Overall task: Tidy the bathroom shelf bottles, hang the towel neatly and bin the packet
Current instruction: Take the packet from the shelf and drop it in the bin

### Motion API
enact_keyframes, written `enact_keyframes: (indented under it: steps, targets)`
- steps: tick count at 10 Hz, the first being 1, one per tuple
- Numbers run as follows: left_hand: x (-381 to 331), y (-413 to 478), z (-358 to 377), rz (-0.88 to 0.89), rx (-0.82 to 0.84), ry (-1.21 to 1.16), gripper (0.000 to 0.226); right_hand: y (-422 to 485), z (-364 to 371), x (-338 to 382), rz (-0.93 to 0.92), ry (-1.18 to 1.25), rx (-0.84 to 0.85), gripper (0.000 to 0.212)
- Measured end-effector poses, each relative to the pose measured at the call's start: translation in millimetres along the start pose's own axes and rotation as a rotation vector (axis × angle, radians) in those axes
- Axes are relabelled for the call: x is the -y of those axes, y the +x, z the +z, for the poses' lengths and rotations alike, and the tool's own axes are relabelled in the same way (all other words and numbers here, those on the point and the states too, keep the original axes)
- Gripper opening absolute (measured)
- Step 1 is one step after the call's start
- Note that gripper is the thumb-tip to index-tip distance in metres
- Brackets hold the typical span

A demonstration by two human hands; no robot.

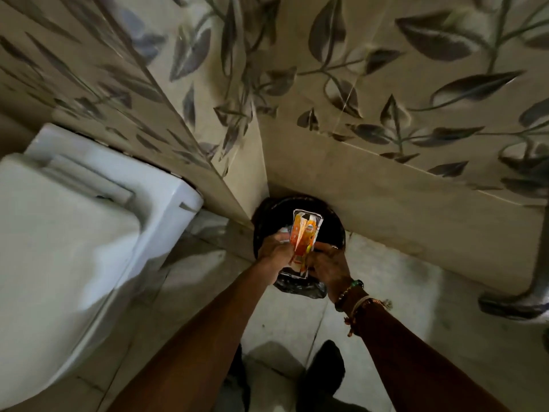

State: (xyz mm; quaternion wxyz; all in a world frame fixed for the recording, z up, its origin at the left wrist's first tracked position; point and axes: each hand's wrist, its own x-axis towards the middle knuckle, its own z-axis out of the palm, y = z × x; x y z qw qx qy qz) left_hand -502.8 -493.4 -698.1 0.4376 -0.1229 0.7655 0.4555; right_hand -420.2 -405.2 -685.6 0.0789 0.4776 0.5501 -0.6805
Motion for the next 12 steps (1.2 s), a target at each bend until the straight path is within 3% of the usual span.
enact_keyframes:
  steps: [2, 3, 6, 8, 12]
  targets:
    - [40, 61, 13, -0.046, -0.033, 0.032, 0.024, 52, 9, -42, 0.033, 0.006, -0.005, 0.034]
    - [54, 88, 20, -0.071, -0.011, 0.048, 0.027, 76, 13, -58, 0.018, 0.018, 0.016, 0.024]
    - [83, 155, 39, -0.117, 0.049, 0.041, 0.025, 153, 20, -99, 0.052, -0.047, 0.007, 0.022]
    - [99, 185, 42, -0.091, 0.100, 0.047, 0.019, 188, 28, -121, 0.104, 0.107, -0.006, 0.014]
    - [103, 210, 53, -0.157, 0.081, 0.000, 0.031, 231, 23, -150, 0.040, 0.091, 0.048, 0.023]
